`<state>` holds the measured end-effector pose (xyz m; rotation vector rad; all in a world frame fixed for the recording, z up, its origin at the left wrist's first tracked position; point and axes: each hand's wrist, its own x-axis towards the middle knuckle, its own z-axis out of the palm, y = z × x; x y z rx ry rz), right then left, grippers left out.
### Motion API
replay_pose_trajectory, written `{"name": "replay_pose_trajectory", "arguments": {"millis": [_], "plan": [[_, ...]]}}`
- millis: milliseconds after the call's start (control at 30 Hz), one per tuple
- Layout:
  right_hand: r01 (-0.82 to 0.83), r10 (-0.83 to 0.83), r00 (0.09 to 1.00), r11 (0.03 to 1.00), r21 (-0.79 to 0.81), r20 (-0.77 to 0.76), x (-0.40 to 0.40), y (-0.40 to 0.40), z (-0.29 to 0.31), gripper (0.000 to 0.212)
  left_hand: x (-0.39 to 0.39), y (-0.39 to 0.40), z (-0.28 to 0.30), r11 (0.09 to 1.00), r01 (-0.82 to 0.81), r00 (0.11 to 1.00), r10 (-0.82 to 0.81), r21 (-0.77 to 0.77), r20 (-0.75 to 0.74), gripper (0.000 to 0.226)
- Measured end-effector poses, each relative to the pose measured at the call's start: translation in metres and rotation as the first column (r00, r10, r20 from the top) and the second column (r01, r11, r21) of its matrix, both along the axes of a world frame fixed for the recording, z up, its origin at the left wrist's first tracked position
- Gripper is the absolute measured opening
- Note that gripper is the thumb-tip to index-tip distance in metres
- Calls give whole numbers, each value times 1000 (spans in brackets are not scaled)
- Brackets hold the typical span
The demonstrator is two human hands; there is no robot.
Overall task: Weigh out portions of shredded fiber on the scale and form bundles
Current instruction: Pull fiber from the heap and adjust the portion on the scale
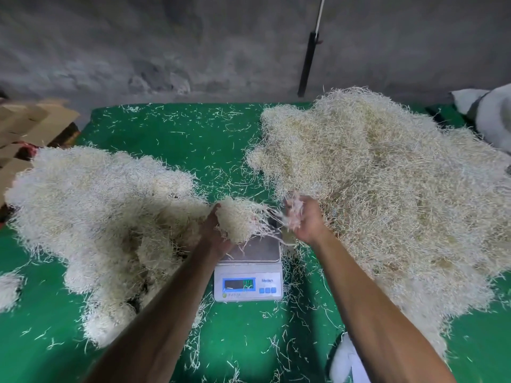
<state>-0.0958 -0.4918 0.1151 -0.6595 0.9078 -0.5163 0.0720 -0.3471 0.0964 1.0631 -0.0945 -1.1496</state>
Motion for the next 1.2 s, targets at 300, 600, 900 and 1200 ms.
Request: {"name": "replay_pose_trajectory", "arguments": {"millis": [300, 600, 900, 1200], "plan": [[-698, 465, 709, 574, -429, -530, -16, 0, -25, 59, 18, -9, 0, 973, -108, 994, 99, 203, 50, 50], [-493, 4, 715, 711, -501, -699, -43, -42, -11, 78, 23, 5, -26, 967, -142, 982, 165, 211, -93, 39], [-888, -578, 169, 262, -378, -799, -36, -55, 21, 28, 8, -16, -15, 989, -46, 991, 62, 138, -121, 42], [-671, 586, 720, 726, -155, -372, 15, 18, -4, 75, 1, 0, -17, 985, 15, 997, -27, 172, 70, 62]]}}
